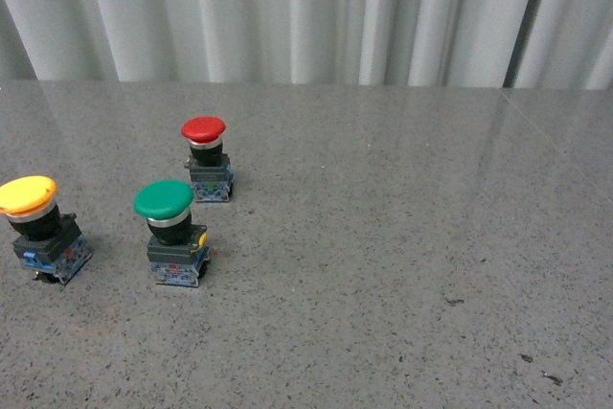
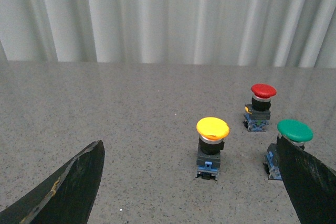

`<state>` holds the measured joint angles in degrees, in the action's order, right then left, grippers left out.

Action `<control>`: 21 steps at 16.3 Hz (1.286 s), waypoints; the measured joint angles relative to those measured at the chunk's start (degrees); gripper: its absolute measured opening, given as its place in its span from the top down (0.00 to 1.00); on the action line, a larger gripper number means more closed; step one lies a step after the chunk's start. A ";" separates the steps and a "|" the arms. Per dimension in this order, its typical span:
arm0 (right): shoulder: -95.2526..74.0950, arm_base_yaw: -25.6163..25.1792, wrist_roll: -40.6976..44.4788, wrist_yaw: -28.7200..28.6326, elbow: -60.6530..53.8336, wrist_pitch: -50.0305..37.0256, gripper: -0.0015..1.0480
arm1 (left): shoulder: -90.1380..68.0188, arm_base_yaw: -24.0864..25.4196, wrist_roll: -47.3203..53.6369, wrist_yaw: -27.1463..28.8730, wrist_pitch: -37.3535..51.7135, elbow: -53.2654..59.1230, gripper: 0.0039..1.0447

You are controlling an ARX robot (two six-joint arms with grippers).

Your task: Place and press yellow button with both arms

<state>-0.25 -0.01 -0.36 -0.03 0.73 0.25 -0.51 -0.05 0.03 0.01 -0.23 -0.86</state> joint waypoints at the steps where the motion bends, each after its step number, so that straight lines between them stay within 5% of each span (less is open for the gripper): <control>1: 0.00 0.00 0.00 0.02 0.00 0.00 0.06 | 0.00 0.00 0.00 0.00 0.00 0.00 0.06; 21: 0.00 0.00 0.00 0.00 0.00 0.00 0.06 | 0.00 0.00 0.00 0.00 0.00 0.00 0.06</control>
<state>-0.25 -0.01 -0.36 -0.03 0.73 0.25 -0.51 -0.05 0.03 0.01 -0.23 -0.86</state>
